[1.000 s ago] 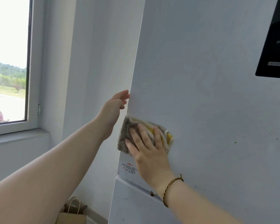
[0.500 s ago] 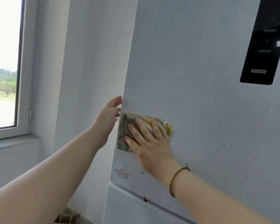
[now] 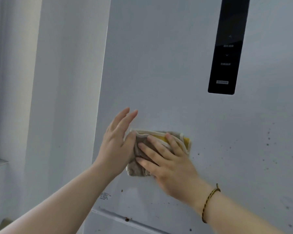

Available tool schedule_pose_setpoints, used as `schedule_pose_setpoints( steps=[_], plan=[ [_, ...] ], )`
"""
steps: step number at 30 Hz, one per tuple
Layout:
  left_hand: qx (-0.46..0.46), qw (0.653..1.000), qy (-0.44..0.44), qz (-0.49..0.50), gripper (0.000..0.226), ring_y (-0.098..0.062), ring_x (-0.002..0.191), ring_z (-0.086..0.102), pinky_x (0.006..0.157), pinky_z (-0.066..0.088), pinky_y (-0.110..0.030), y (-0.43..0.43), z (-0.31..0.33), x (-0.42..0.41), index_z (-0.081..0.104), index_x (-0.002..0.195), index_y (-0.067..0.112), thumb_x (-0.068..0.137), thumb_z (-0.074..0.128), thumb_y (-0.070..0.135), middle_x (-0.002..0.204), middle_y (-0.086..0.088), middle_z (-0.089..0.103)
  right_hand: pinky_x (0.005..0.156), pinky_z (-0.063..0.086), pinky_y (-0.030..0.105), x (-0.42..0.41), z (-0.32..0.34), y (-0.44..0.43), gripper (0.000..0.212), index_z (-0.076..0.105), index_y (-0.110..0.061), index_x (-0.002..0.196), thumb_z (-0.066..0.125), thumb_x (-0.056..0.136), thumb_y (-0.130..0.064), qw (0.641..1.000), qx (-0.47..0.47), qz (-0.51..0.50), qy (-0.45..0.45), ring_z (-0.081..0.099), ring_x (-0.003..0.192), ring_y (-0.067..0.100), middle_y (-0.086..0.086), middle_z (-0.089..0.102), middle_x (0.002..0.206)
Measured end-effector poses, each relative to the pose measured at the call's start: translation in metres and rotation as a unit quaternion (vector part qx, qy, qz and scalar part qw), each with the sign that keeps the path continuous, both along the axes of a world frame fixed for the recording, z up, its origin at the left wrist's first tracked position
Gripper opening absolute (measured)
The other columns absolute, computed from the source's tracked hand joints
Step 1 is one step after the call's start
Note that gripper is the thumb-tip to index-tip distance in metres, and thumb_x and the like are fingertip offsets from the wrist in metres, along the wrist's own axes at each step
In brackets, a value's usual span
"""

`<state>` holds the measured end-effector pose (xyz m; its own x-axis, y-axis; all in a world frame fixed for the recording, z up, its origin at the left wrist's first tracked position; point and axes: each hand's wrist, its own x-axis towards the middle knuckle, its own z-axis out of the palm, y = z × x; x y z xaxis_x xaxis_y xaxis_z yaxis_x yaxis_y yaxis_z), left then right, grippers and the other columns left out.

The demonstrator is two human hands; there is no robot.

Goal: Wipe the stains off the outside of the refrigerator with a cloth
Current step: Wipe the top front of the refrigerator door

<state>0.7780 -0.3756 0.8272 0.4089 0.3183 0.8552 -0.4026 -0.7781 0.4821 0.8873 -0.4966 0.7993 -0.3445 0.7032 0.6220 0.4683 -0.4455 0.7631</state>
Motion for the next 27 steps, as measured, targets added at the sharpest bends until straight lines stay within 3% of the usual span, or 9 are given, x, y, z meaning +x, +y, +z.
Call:
schedule_pose_setpoints(
  steps=[2, 5, 9, 11, 13, 16, 19, 23, 27],
  plan=[
    [0.024, 0.999, -0.042, 0.017, 0.032, 0.015, 0.116, 0.030, 0.100, 0.020, -0.003, -0.006, -0.006, 0.006, 0.050, 0.103, 0.044, 0.089, 0.040, 0.017, 0.118, 0.036, 0.033, 0.106, 0.019, 0.050, 0.007, 0.018, -0.019, 0.036, 0.067, -0.025, 0.107, 0.044, 0.079, -0.022, 1.000, -0.004, 0.010, -0.015, 0.037, 0.126, 0.024, 0.002, 0.061, 0.126],
    [0.039, 0.994, -0.102, 0.027, 0.032, 0.016, 0.108, 0.036, 0.093, 0.023, 0.003, -0.016, -0.011, 0.013, 0.062, 0.089, 0.031, 0.077, 0.032, 0.030, 0.108, 0.032, 0.045, 0.103, 0.023, 0.052, 0.012, 0.057, -0.049, 0.037, 0.068, -0.022, 0.108, 0.044, 0.079, -0.020, 0.995, 0.098, 0.011, 0.011, 0.038, 0.124, 0.025, 0.005, 0.062, 0.123],
    [0.086, 0.990, -0.102, 0.036, 0.041, 0.001, 0.114, 0.039, 0.097, 0.029, -0.025, -0.038, -0.016, 0.029, 0.060, 0.108, 0.029, 0.077, 0.034, 0.031, 0.121, 0.024, 0.042, 0.107, 0.017, 0.050, 0.017, 0.055, -0.072, 0.039, 0.055, -0.023, 0.117, 0.044, 0.080, -0.019, 0.984, 0.173, 0.012, 0.040, 0.035, 0.127, 0.026, 0.006, 0.058, 0.128],
    [0.126, 0.986, -0.093, 0.062, 0.041, -0.009, 0.118, 0.036, 0.102, 0.028, -0.031, -0.046, -0.018, 0.039, 0.050, 0.119, 0.030, 0.080, 0.036, 0.031, 0.128, 0.011, 0.041, 0.107, 0.019, 0.051, 0.020, 0.038, -0.078, 0.037, 0.052, -0.025, 0.117, 0.045, 0.080, -0.020, 0.989, 0.143, 0.011, 0.027, 0.035, 0.128, 0.026, 0.005, 0.058, 0.129],
    [0.154, 0.980, -0.079, 0.101, 0.042, -0.014, 0.120, 0.034, 0.105, 0.026, -0.025, -0.053, -0.020, 0.047, 0.041, 0.123, 0.026, 0.082, 0.038, 0.033, 0.130, -0.001, 0.047, 0.107, 0.020, 0.051, 0.023, 0.032, -0.089, 0.036, 0.055, -0.025, 0.115, 0.047, 0.080, -0.021, 0.997, 0.077, 0.013, 0.005, 0.036, 0.127, 0.026, 0.004, 0.059, 0.128],
    [0.157, 0.973, -0.072, 0.156, 0.045, -0.018, 0.118, 0.035, 0.099, 0.022, -0.025, -0.064, -0.017, 0.053, 0.046, 0.123, 0.014, 0.090, 0.035, 0.043, 0.123, -0.013, 0.057, 0.103, 0.025, 0.053, 0.030, 0.055, -0.109, 0.039, 0.066, -0.024, 0.110, 0.046, 0.076, -0.021, 1.000, 0.015, 0.014, -0.018, 0.038, 0.125, 0.025, 0.004, 0.061, 0.125],
    [0.140, 0.970, -0.069, 0.188, 0.059, -0.020, 0.116, 0.034, 0.100, 0.032, -0.033, -0.071, -0.014, 0.055, 0.044, 0.124, 0.012, 0.093, 0.018, 0.055, 0.120, -0.015, 0.058, 0.102, 0.022, 0.051, 0.031, 0.089, -0.118, 0.044, 0.066, -0.022, 0.111, 0.043, 0.074, -0.023, 0.997, 0.077, -0.006, 0.007, 0.036, 0.124, 0.026, 0.007, 0.061, 0.125],
    [0.132, 0.961, -0.060, 0.236, 0.064, -0.022, 0.114, 0.034, 0.093, 0.030, -0.047, -0.078, -0.014, 0.060, 0.048, 0.120, 0.009, 0.092, 0.016, 0.058, 0.117, -0.015, 0.058, 0.104, 0.017, 0.052, 0.024, 0.095, -0.111, 0.047, 0.063, -0.019, 0.116, 0.039, 0.076, -0.025, 0.984, 0.159, -0.018, 0.074, 0.031, 0.126, 0.029, 0.010, 0.057, 0.129],
    [0.104, 0.958, -0.050, 0.263, 0.062, -0.024, 0.114, 0.039, 0.095, 0.035, -0.053, -0.085, -0.014, 0.062, 0.053, 0.116, 0.006, 0.087, 0.029, 0.055, 0.116, -0.017, 0.059, 0.103, 0.020, 0.053, 0.027, 0.067, -0.113, 0.046, 0.064, -0.021, 0.114, 0.040, 0.076, -0.024, 0.996, 0.072, -0.005, 0.052, 0.034, 0.126, 0.028, 0.007, 0.059, 0.127]
  ],
)
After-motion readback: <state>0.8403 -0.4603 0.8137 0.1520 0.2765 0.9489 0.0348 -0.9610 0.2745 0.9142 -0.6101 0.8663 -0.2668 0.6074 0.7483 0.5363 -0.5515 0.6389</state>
